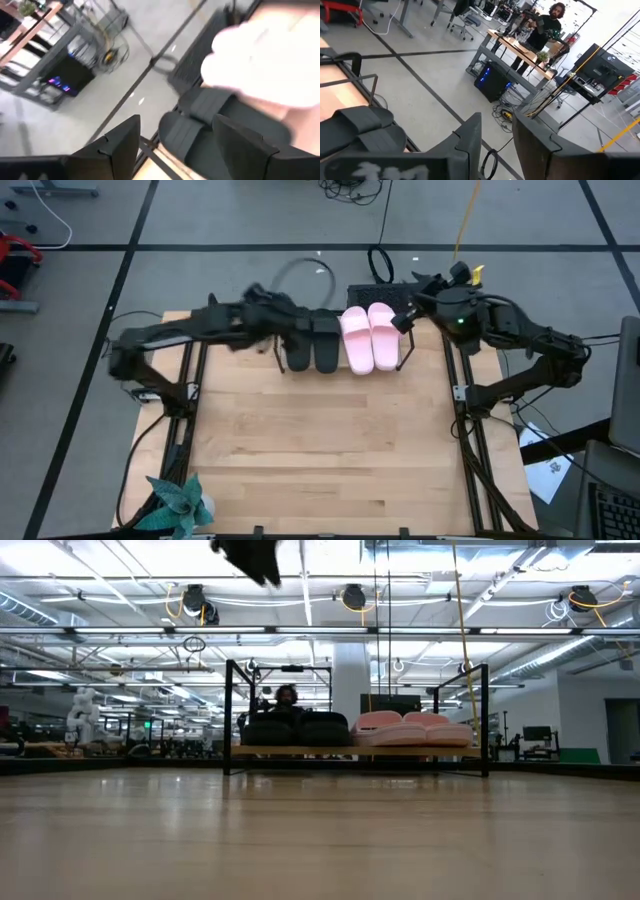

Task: Pick and place slides into the shelf
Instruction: Return to Home Position

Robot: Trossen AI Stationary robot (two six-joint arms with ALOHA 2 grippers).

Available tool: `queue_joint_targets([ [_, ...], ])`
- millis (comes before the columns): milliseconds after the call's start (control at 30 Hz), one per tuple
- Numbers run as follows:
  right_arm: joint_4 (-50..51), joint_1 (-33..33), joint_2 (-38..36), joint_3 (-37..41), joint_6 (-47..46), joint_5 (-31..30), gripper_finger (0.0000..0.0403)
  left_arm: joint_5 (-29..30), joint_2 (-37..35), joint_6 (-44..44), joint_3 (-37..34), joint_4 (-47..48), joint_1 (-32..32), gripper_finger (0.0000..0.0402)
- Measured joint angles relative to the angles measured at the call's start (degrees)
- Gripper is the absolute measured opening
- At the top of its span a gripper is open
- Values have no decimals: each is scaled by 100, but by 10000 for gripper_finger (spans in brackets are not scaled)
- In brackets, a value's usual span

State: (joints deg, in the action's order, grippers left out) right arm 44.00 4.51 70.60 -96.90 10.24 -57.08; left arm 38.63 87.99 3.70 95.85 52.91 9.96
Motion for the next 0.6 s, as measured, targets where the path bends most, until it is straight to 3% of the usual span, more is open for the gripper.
queue_joint_targets([
  [300,548,-7,-732,0,373,-2,98,-416,-1882,469,0,510,-234,251],
  [433,1250,-11,-1180,-6,-555,49,98,-439,-2581,1212,0,1291,-306,251],
  [500,1781,-10,-1417,-9,-1134,352,98,-449,-2895,1658,0,1825,-306,251],
  [600,2515,-10,-1727,-9,-1891,1464,98,-762,-3285,2099,-91,2295,-325,251],
])
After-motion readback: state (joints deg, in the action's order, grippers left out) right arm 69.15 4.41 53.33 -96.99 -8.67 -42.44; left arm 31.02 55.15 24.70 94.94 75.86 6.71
